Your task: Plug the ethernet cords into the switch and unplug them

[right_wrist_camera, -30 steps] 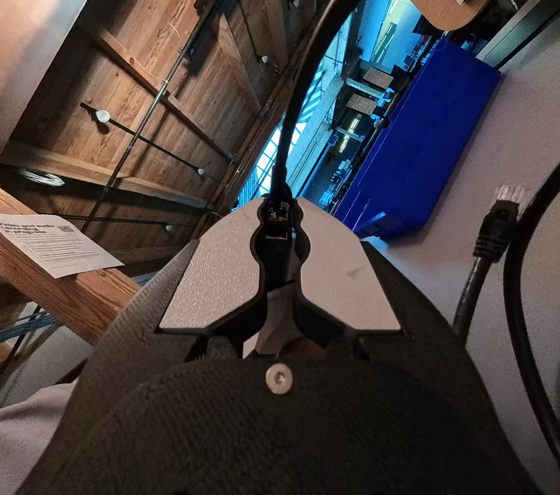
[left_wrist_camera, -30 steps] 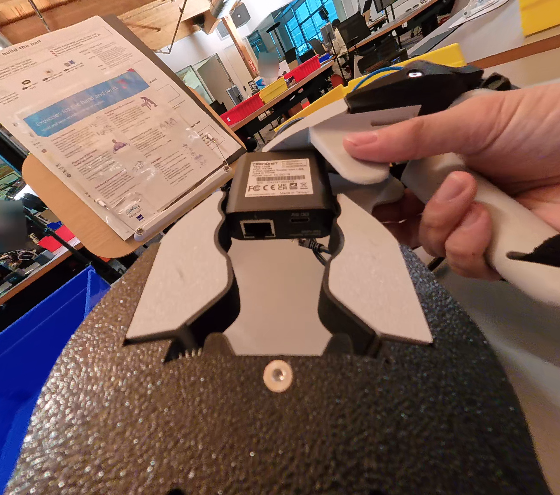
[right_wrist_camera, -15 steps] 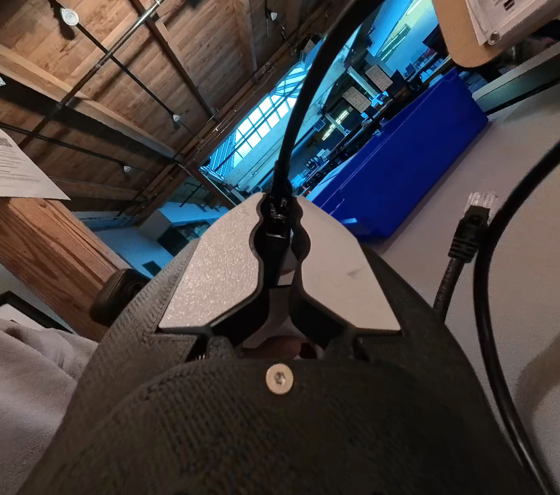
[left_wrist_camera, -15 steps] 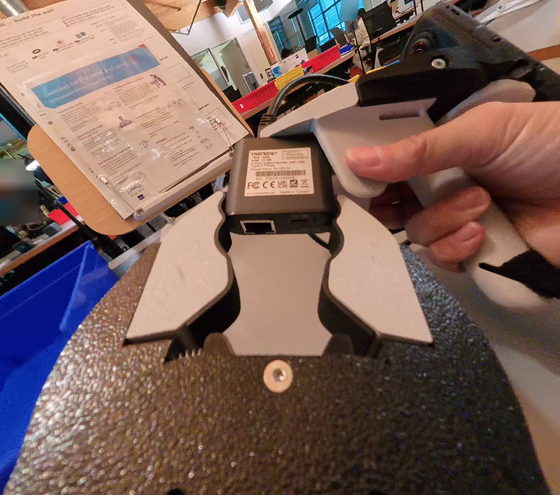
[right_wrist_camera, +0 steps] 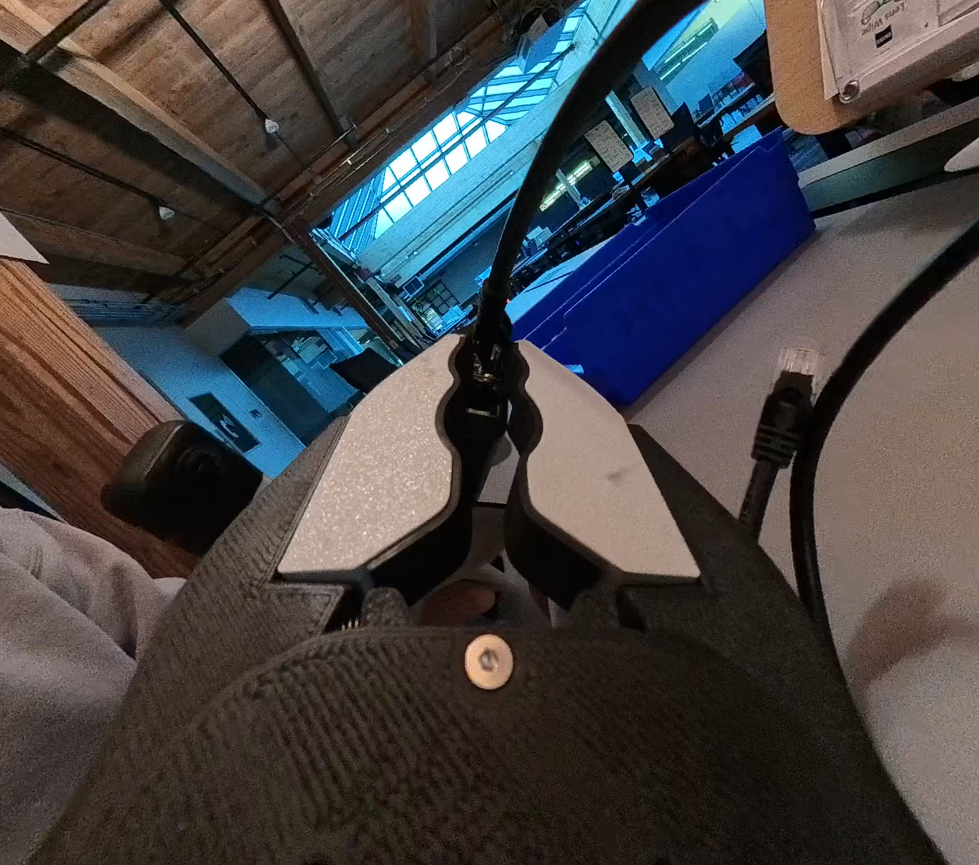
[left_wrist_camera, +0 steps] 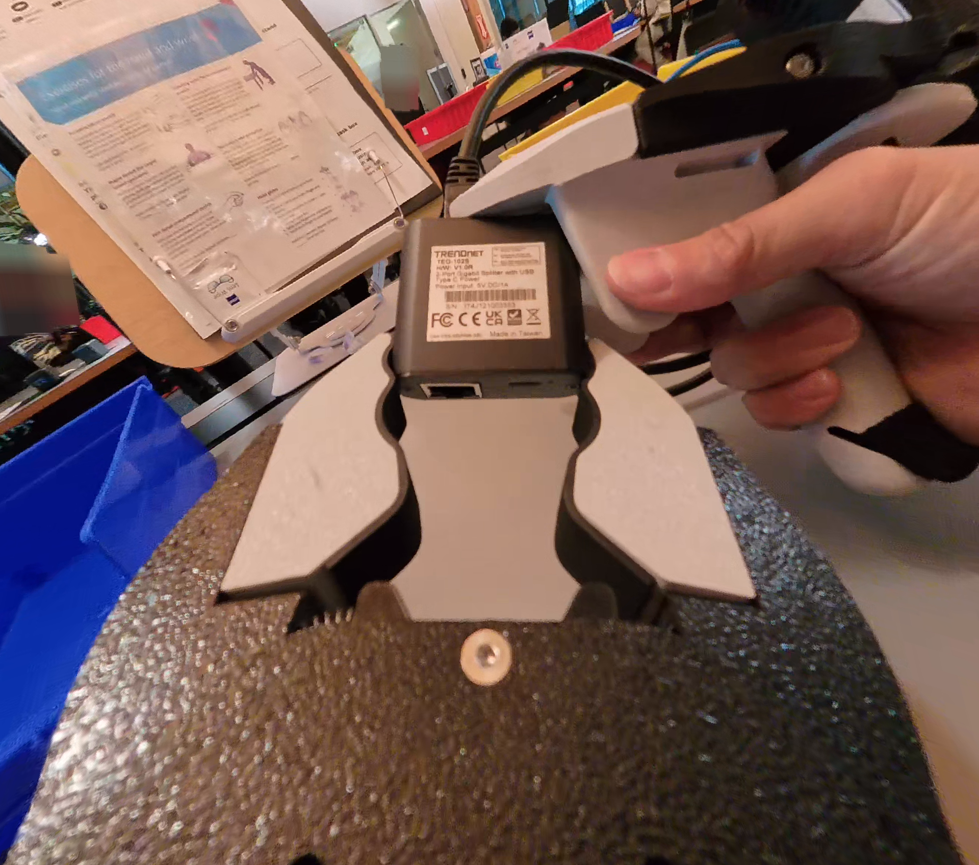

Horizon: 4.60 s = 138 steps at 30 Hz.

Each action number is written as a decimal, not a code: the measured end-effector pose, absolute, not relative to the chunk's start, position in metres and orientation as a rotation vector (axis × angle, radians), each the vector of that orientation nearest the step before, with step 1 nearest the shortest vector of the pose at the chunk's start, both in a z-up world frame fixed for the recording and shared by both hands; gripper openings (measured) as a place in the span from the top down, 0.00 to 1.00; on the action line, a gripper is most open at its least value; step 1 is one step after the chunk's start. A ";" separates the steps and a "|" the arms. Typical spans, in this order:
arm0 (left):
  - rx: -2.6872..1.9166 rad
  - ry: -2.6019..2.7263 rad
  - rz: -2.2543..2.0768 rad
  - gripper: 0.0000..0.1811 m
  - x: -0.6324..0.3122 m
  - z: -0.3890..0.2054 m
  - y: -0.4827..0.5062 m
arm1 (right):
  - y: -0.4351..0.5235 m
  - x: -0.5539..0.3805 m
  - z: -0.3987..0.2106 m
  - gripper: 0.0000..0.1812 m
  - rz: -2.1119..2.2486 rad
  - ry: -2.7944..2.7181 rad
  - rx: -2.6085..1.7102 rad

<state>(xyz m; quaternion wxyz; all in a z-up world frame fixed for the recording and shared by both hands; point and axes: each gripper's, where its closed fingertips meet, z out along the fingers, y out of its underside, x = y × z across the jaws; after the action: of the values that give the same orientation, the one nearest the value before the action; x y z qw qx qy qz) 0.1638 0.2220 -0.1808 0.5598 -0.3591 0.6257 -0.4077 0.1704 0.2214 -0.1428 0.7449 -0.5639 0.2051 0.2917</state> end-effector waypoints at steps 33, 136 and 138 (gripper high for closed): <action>-0.692 1.465 -0.870 0.66 0.160 -0.176 0.228 | 0.222 0.169 -0.146 0.96 0.902 0.518 -1.141; -0.805 1.372 -1.075 0.66 0.157 -0.156 0.258 | 0.081 0.274 -0.062 0.92 0.140 0.042 -2.012; -0.809 1.380 -1.076 0.66 0.157 -0.157 0.257 | 0.079 0.298 -0.070 0.92 0.175 0.053 -2.056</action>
<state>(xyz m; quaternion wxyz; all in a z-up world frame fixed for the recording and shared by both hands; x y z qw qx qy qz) 0.1573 0.2574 -0.1575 0.5703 -0.3449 0.5879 -0.4584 0.2976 0.0791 -0.0700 0.5130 -0.8550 0.0221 0.0729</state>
